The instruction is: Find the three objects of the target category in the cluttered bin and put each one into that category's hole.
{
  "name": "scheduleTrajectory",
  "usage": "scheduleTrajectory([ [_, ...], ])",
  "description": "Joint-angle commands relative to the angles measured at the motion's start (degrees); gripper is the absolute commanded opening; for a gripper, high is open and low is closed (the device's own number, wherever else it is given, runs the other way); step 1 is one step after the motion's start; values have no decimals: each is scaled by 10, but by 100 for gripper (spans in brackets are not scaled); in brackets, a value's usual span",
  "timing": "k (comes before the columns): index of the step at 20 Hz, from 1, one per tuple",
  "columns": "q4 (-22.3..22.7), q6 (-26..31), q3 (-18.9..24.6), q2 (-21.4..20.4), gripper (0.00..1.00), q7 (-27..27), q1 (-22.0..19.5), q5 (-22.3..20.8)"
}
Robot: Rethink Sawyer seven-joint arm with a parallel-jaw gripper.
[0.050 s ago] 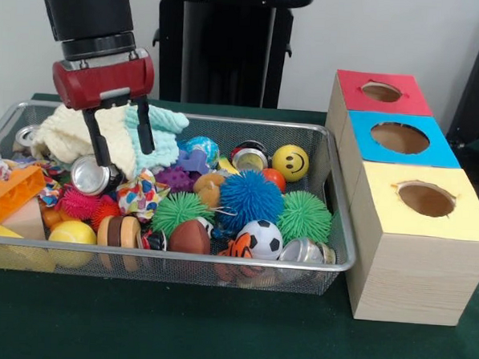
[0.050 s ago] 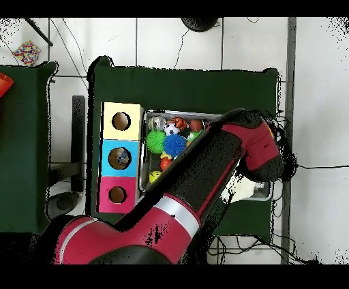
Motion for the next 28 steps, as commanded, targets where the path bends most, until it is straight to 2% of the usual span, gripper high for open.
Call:
scheduleTrajectory([
  [1, 28, -71, 106, 30, 100, 29, 2, -1],
  [7, 19, -72, 110, 44, 100, 41, 3, -3],
  [11, 33, -71, 133, 21, 100, 12, -16, 32],
  [15, 36, -83, 148, 17, 100, 2, -22, 29],
  [20, 33, -115, 159, 18, 100, -3, -23, 2],
  [28, 15, -146, 146, 44, 100, 24, -9, -36],
])
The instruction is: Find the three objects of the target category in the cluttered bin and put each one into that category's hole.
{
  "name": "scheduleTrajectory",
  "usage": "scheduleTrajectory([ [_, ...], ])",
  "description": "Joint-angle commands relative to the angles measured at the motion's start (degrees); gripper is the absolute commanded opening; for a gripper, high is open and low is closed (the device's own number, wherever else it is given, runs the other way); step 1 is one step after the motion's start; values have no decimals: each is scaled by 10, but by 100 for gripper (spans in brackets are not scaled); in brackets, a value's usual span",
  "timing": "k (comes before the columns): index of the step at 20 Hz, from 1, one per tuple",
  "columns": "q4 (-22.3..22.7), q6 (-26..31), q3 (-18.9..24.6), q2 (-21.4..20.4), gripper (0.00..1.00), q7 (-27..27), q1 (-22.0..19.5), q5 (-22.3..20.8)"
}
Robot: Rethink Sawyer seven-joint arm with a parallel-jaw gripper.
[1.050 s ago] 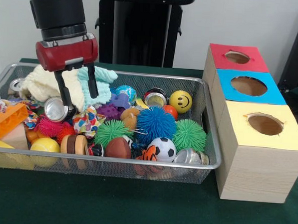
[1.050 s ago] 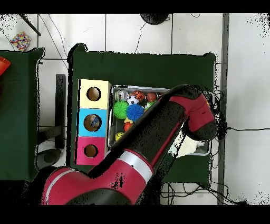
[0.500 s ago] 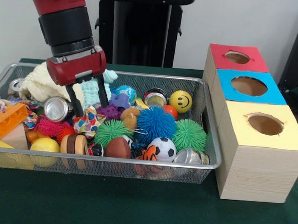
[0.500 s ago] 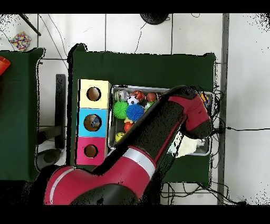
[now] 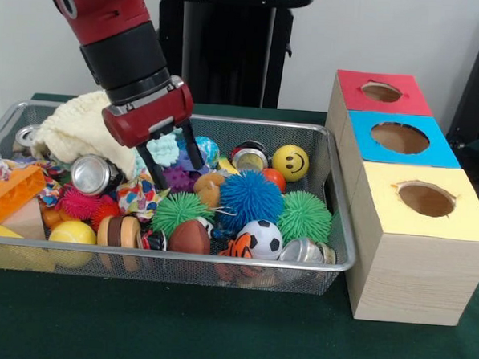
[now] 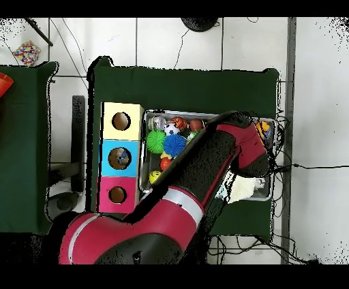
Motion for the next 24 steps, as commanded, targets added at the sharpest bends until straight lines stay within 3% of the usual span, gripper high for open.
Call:
scheduleTrajectory([
  [1, 13, -77, 83, 31, 100, 27, -1, -31],
  [11, 5, -91, 70, 62, 100, 57, 18, -82],
  [24, 24, -82, 88, 51, 100, 49, 14, -63],
])
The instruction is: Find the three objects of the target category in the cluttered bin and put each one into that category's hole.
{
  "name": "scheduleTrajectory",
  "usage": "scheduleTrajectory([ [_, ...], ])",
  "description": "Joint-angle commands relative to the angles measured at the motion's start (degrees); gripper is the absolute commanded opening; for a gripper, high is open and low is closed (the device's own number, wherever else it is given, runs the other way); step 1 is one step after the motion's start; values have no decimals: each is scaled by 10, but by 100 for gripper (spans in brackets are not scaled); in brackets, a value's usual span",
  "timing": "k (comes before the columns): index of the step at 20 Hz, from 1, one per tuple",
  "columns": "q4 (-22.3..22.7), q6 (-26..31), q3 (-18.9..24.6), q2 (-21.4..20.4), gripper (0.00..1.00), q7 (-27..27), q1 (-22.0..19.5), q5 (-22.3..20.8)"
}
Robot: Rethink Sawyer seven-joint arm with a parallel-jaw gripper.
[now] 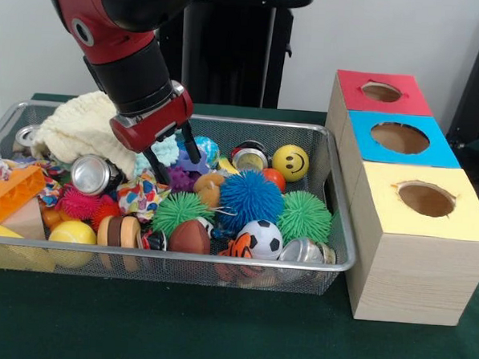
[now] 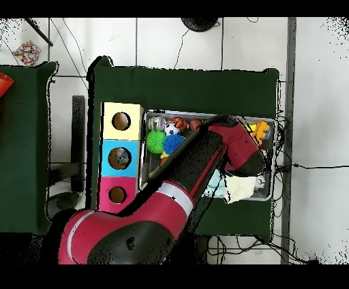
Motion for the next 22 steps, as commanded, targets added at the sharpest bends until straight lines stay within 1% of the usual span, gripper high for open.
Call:
scheduleTrajectory([
  [1, 26, -59, 89, 11, 100, 49, -1, 9],
  [13, 42, -68, 94, -1, 100, 64, 0, 21],
  [17, 38, -65, 85, 0, 100, 74, 2, 15],
  [22, 33, -71, 83, 4, 100, 69, -3, 7],
])
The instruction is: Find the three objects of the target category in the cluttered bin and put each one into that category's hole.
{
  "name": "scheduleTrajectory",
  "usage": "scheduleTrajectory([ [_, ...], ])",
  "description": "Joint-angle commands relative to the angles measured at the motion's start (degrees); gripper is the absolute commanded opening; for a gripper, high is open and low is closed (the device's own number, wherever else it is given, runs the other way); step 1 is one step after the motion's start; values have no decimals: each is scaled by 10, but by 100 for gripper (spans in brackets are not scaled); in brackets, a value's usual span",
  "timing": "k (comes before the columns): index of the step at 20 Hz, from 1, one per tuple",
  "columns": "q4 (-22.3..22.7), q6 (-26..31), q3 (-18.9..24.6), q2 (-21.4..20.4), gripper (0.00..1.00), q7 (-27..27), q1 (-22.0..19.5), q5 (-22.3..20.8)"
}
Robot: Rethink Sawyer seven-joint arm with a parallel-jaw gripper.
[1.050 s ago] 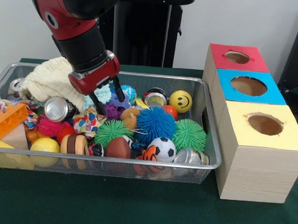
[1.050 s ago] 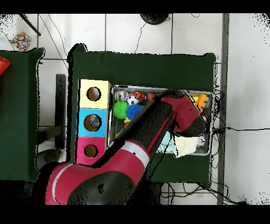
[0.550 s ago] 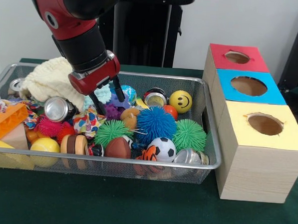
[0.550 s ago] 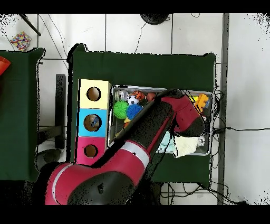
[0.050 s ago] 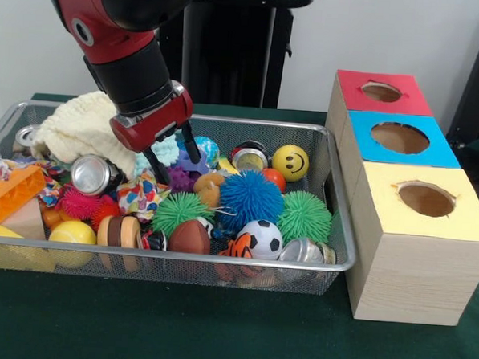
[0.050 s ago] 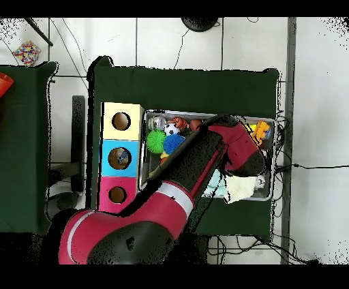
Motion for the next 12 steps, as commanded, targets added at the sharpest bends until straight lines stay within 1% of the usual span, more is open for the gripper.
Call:
scheduleTrajectory([
  [1, 31, -72, 82, 5, 100, 70, -3, 5],
  [5, 26, -74, 77, 9, 100, 72, -3, -3],
  [9, 28, -88, 70, -7, 100, 79, -5, -5],
  [12, 31, -106, 60, -16, 100, 73, -7, -18],
])
